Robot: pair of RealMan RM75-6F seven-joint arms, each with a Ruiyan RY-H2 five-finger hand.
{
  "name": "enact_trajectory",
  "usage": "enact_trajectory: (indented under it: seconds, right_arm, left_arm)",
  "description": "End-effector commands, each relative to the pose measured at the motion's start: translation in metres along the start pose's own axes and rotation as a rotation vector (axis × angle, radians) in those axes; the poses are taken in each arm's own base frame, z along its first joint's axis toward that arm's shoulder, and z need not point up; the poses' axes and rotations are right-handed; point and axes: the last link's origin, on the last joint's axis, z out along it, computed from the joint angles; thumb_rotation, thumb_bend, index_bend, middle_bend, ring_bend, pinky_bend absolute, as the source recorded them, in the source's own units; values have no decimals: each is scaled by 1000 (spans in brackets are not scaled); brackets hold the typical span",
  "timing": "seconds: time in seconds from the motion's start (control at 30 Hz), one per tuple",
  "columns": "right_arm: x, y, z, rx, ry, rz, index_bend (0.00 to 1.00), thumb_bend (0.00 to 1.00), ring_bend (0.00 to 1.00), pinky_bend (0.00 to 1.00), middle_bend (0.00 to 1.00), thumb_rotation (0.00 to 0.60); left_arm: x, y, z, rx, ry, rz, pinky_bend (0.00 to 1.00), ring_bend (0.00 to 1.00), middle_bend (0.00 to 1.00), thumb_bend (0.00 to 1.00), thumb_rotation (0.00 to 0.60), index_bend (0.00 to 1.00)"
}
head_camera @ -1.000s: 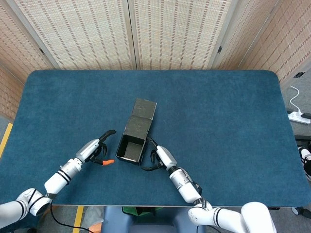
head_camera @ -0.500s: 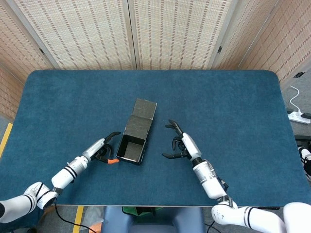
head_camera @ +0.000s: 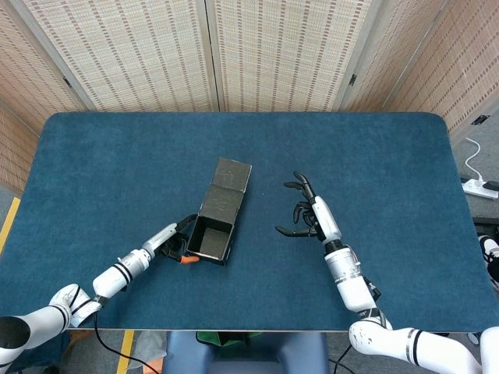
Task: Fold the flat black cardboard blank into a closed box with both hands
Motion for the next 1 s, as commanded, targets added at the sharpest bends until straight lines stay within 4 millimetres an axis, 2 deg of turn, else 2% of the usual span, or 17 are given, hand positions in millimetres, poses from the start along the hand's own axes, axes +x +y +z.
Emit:
enact_trajectory:
  seconds: [0.03,0.17,0.3,0.37,0.5,0.63,0.8,1.0]
  right_arm:
    - [-1,9,0,-48,6,22,0,46,658,1000,193,600]
    - [-9,22,-2,-139,-27,54,7,47,680,1000,283,600]
    - [-21,34,0,-212,-73,52,92,47,682,1000,314,600]
    - [-28,38,8,-242,-86,55,120,47,682,1000,316,600]
    - [-50,43,36,-282,-99,55,138,47,682,1000,318,600]
    - [-71,37,65,-285,-87,93,141,52,683,1000,319,600]
    - [-97,16,96,-247,-73,173,142,52,690,1000,314,600]
    - [-109,-24,124,-150,-54,284,142,9,703,1000,313,600]
  left_arm:
    - [-3,-1,2,-7,11,-18,896,643,217,228,600,217]
    - [-8,0,3,-42,66,-63,900,673,392,226,600,460]
    - [-11,7,-1,-85,106,-79,900,725,536,227,600,576]
    - [-12,10,-5,-99,115,-67,900,737,556,226,600,580]
    - [-12,20,-15,-131,117,-44,900,739,558,225,600,574]
    - [-14,28,-21,-147,115,-16,900,739,556,226,600,571]
    - [-18,35,-25,-154,107,2,900,739,554,223,600,567]
    - [-21,37,-24,-134,97,32,900,739,551,222,600,565]
